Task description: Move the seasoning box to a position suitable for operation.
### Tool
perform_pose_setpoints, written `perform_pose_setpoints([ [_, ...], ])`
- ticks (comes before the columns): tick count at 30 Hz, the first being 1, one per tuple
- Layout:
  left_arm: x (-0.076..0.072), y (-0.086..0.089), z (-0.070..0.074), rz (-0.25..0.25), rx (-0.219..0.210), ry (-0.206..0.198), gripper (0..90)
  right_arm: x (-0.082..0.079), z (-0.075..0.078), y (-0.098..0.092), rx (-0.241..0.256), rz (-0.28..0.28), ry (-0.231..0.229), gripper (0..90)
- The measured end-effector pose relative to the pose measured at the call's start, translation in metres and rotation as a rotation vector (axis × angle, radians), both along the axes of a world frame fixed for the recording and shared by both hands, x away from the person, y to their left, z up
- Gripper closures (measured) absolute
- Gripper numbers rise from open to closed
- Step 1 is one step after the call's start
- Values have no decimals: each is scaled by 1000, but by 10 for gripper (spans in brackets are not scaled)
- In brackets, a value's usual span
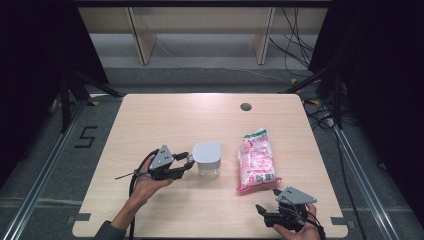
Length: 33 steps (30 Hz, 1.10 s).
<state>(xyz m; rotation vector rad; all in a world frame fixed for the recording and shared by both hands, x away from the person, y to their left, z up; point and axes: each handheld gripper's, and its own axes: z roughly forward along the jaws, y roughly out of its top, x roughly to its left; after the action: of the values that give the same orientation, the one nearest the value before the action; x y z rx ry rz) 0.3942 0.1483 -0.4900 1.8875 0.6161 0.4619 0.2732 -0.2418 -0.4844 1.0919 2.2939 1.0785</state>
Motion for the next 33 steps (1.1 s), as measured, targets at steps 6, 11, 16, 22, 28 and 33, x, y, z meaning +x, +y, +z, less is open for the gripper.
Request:
perform_pose_setpoints([
  [6,3,0,-3,8,-3,9,617,0,0,0,-2,-4,-2,225],
  [11,3,3,-3,26,-22,26,558,1,0,0,-1,-1,1,225],
  [16,-2,11,0,41,-41,34,487,1,0,-2,-7,-5,-8,225],
  [22,-15,20,15,51,-77,37,455,0,0,-1,-2,-19,20,224],
  [28,-22,20,27,51,-99,27,493,2,-1,-3,20,-3,-4,222],
  [33,-23,18,34,35,-94,15,602,2,-1,-4,11,-19,14,220],
])
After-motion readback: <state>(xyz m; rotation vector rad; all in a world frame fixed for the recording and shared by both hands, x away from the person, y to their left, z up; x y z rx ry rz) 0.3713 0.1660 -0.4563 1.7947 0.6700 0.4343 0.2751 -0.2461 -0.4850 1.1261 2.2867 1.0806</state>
